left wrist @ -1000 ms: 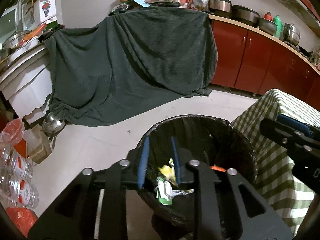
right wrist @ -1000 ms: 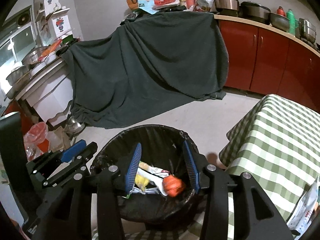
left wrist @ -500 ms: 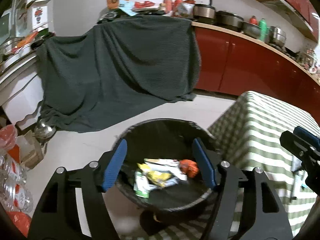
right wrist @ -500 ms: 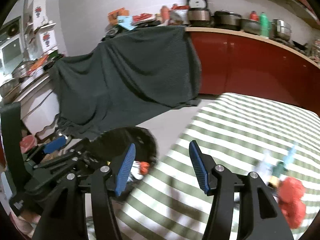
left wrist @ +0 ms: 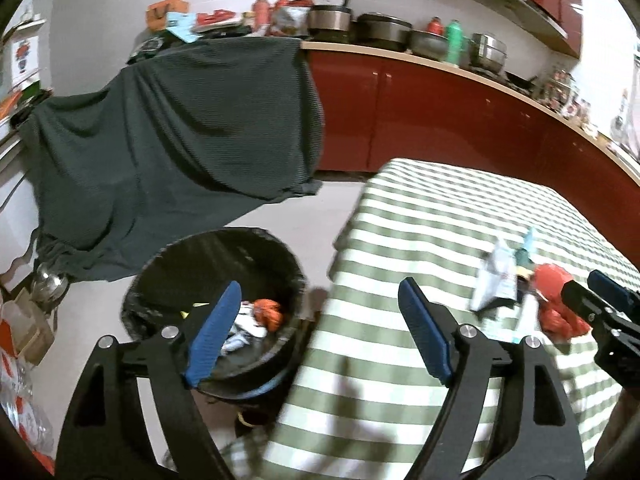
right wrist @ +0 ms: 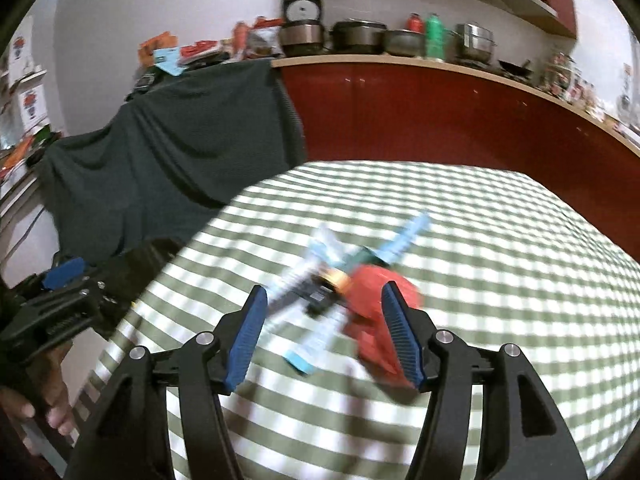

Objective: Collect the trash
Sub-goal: 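Move both tools back over the trash on the table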

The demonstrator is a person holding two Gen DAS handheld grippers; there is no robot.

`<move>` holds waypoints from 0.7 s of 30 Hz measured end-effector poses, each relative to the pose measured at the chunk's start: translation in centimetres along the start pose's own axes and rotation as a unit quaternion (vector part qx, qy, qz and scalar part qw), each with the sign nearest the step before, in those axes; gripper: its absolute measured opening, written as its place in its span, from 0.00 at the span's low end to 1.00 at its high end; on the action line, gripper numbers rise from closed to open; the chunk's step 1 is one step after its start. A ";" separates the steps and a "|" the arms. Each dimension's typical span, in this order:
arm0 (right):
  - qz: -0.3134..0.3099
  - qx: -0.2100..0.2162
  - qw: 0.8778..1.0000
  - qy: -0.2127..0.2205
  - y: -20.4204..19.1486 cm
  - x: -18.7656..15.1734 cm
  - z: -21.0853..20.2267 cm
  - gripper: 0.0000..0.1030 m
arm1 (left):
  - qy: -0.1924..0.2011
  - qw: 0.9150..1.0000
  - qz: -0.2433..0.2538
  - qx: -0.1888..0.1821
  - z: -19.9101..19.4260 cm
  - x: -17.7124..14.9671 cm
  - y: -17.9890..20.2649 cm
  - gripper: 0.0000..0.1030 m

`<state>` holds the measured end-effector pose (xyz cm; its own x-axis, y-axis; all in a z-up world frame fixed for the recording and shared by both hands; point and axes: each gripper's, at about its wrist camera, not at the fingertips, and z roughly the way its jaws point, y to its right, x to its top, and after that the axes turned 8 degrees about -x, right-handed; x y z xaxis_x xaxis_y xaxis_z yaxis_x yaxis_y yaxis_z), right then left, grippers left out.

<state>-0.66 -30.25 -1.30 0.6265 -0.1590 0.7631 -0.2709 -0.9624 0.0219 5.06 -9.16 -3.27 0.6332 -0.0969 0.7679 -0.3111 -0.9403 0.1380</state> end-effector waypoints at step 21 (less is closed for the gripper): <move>0.000 -0.016 0.998 -0.055 3.7 -2.0 3.6 0.54 | -0.030 0.997 0.060 -0.022 2.0 -1.2 6.0 0.77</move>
<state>-0.30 -34.33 -5.11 0.7030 -0.1830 0.6873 -0.2919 -0.9554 0.0441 3.88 -15.39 -4.63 0.6309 -0.2288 0.7414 -0.4168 -0.9059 0.0752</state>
